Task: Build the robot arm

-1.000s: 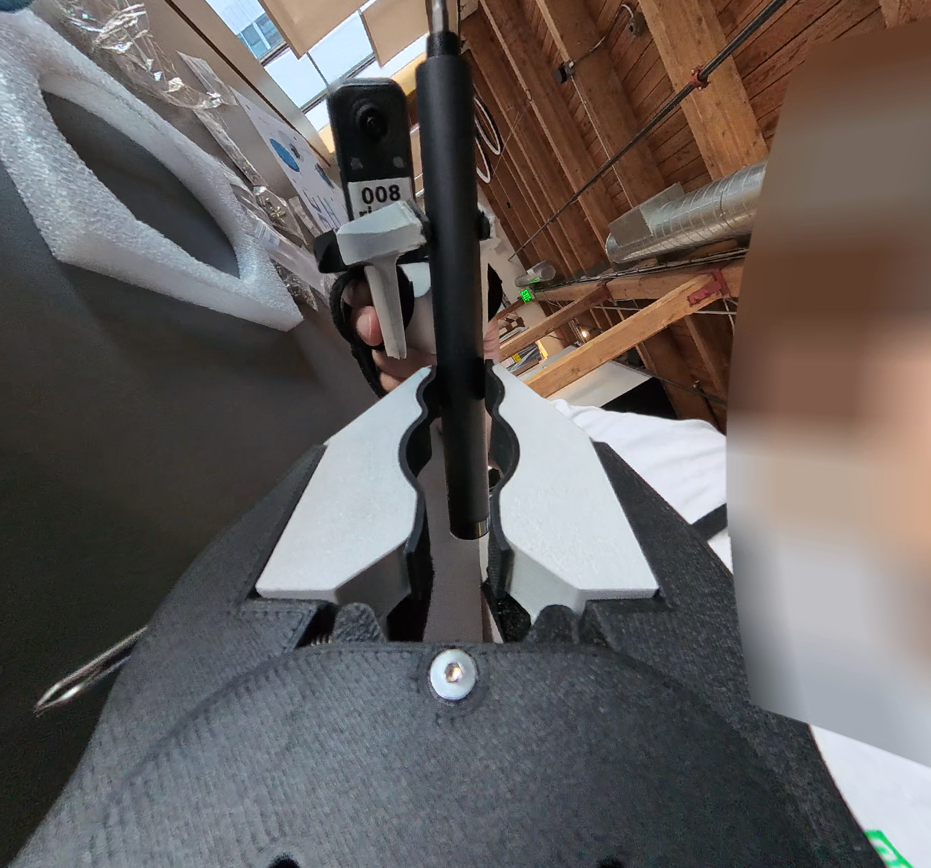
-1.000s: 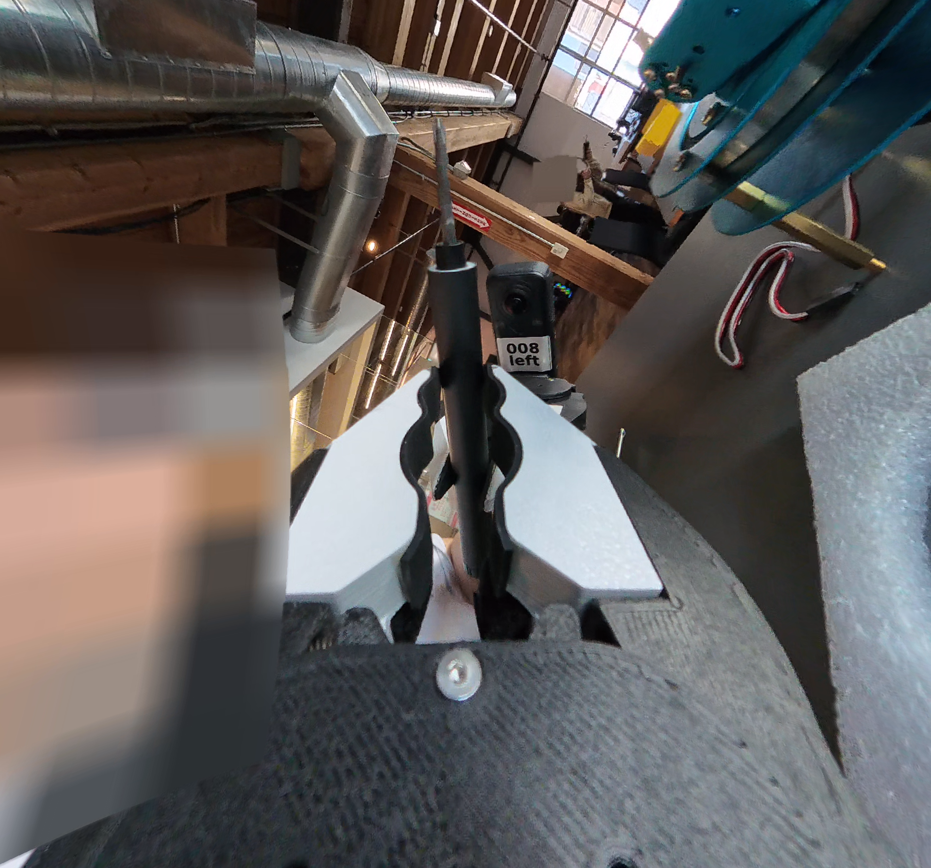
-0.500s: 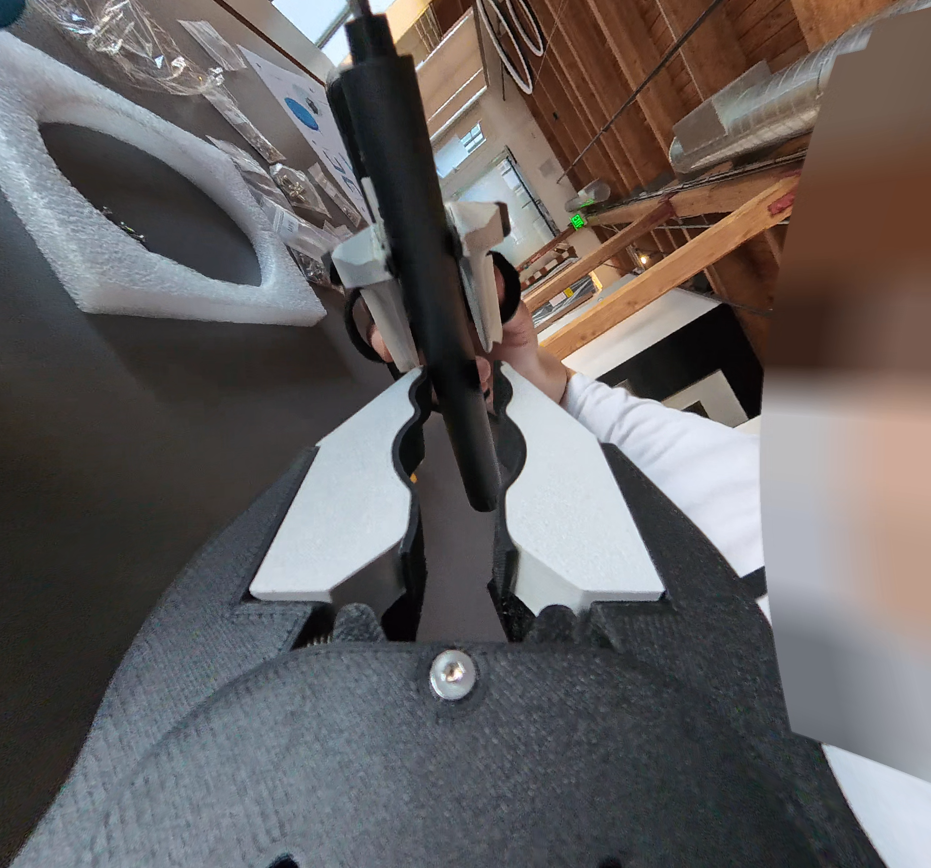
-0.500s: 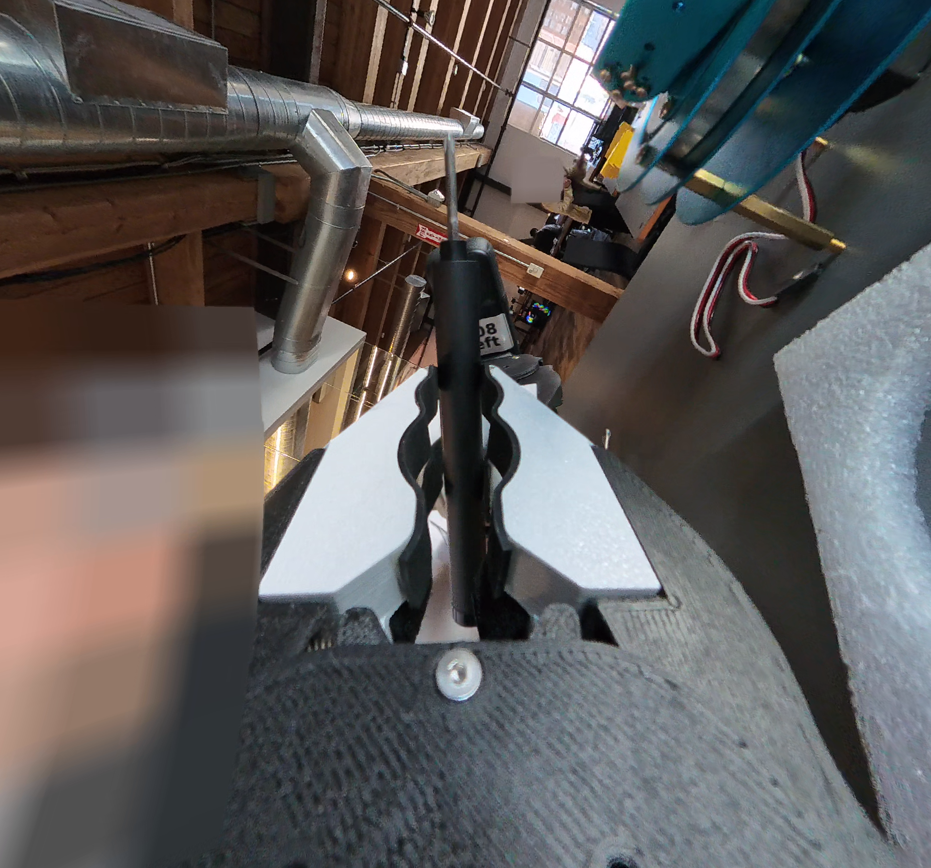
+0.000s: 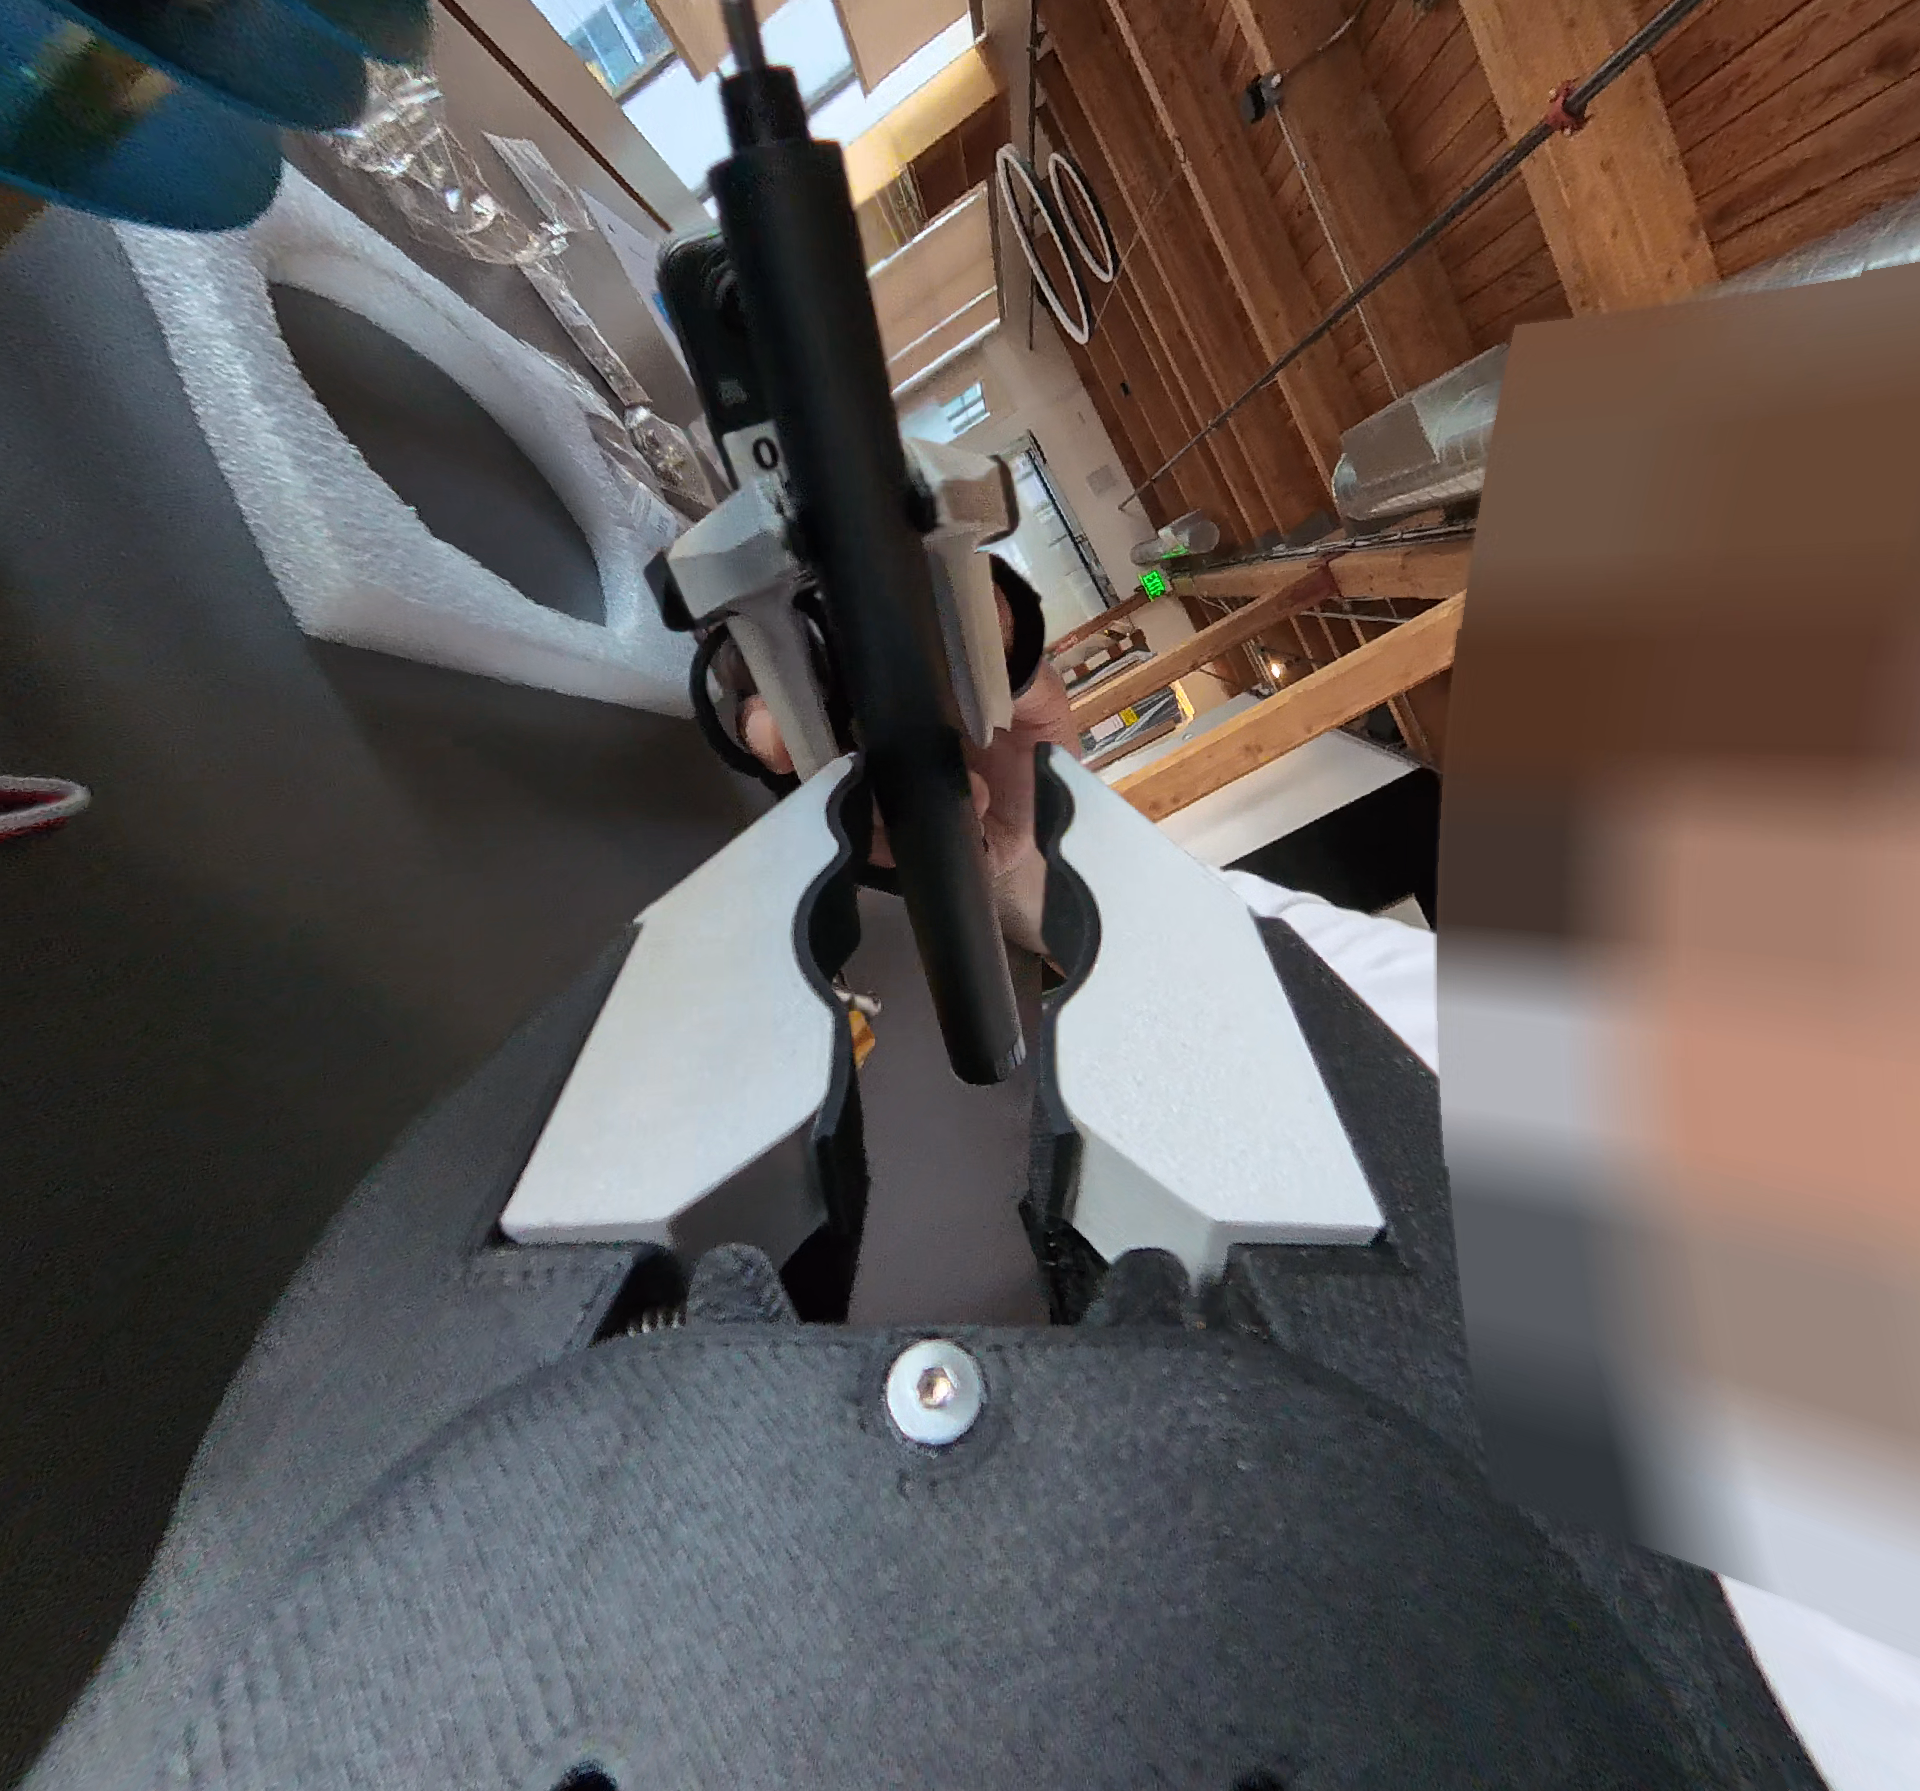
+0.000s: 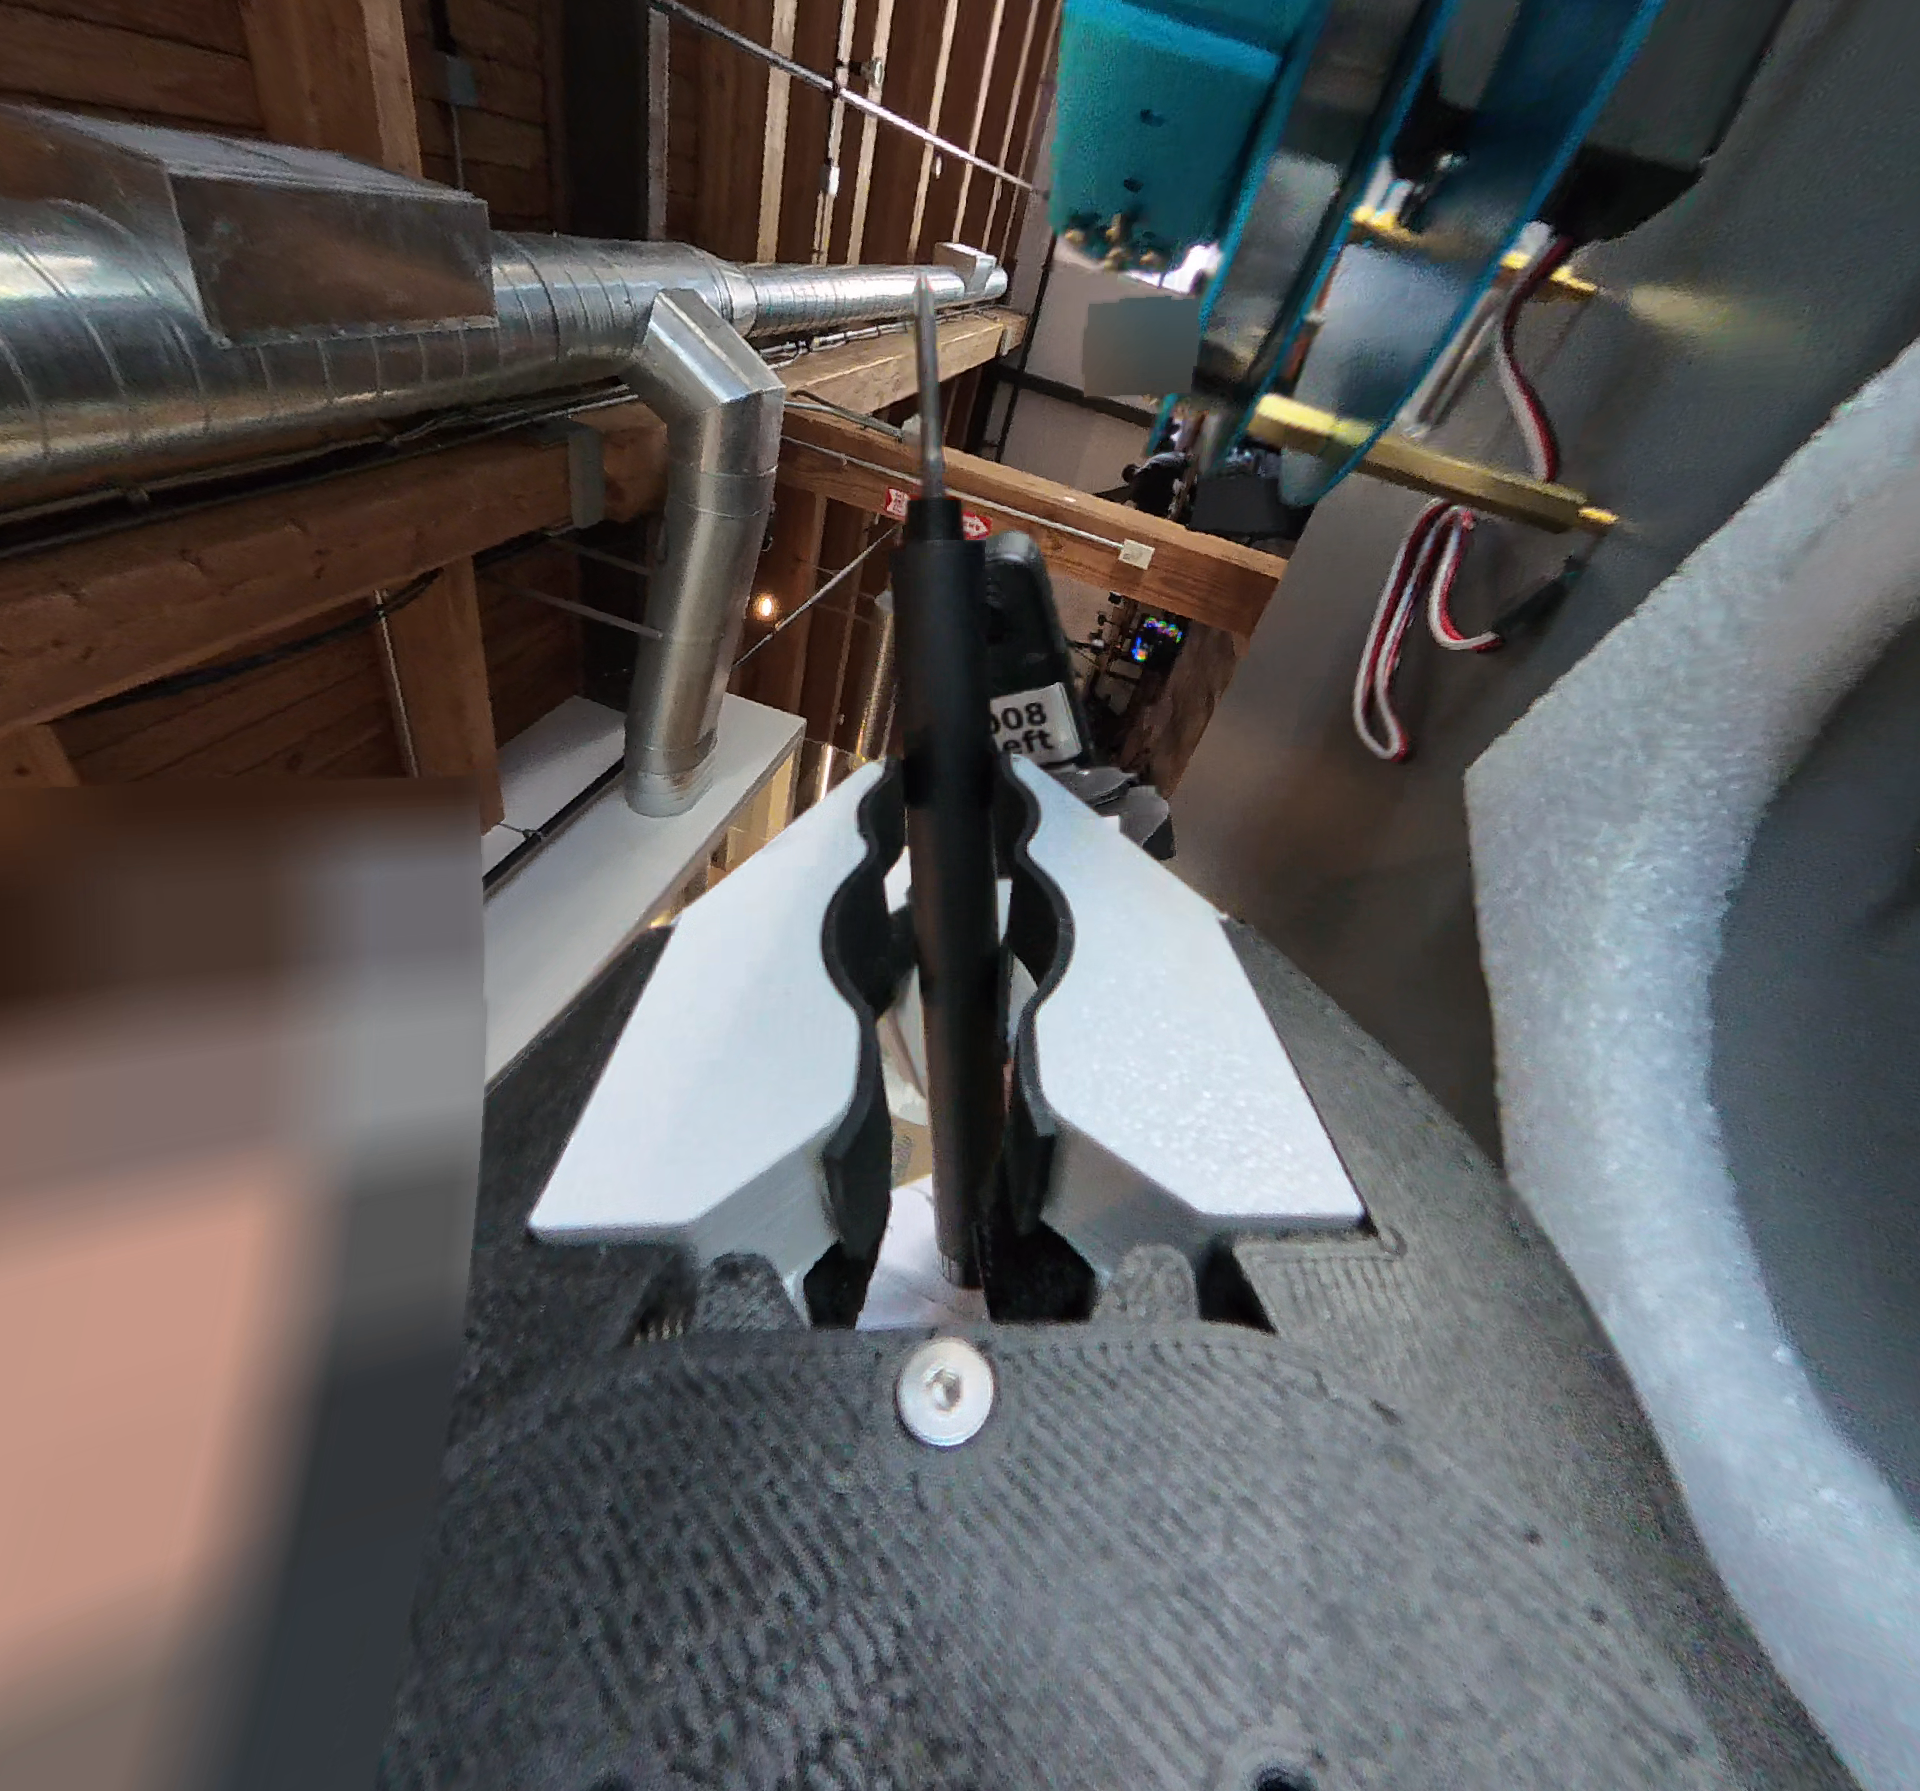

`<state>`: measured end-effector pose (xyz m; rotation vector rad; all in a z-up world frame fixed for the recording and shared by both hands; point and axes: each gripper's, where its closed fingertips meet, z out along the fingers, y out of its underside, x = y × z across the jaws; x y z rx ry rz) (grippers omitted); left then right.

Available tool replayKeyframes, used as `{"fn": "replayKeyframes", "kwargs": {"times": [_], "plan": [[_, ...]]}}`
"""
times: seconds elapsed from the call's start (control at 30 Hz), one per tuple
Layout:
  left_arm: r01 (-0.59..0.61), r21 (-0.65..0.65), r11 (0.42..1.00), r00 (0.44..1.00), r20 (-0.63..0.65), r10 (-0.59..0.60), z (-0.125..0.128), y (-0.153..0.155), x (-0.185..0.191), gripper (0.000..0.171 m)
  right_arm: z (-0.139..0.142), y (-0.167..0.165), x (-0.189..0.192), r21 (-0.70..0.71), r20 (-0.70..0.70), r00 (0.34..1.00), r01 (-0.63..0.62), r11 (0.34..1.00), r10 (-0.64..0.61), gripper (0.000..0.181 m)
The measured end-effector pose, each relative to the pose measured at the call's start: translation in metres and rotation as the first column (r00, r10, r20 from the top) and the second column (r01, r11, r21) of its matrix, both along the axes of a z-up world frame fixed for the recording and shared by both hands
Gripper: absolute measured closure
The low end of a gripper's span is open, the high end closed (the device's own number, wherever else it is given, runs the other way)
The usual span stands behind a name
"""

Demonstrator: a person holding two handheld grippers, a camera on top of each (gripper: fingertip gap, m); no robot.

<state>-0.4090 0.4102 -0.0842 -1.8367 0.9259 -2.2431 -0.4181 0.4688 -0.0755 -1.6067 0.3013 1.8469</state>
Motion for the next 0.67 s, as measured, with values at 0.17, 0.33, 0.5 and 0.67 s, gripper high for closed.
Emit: {"fn": "replayKeyframes", "kwargs": {"times": [0.17, 0.33, 0.5, 0.67], "plan": [[-0.009, -0.016, 1.0, 0.999, -0.033, 0.008, -0.006, 0.011, -0.002, 0.148, -0.005, 0.011, -0.004, -0.037, -0.048, 0.999, 0.001, 0.999, -0.002, 0.166], [0.009, -0.044, 0.999, 0.998, -0.063, -0.012, -0.013, 0.011, -0.002, 0.155, -0.006, 0.012, -0.006, -0.032, -0.034, 0.999, 0.002, 0.999, -0.003, 0.166], [0.034, -0.08, 0.996, 0.999, -0.031, -0.036, -0.01, 0.006, -0.005, 0.155, -0.005, 0.008, -0.007, -0.024, -0.038, 0.999, 0.004, 1.0, -0.005, 0.166], [0.037, -0.083, 0.996, 0.998, -0.039, -0.04, -0.011, 0.006, -0.004, 0.155, -0.005, 0.007, -0.007, -0.019, -0.035, 0.999, 0.007, 1.0, -0.008, 0.166]]}}
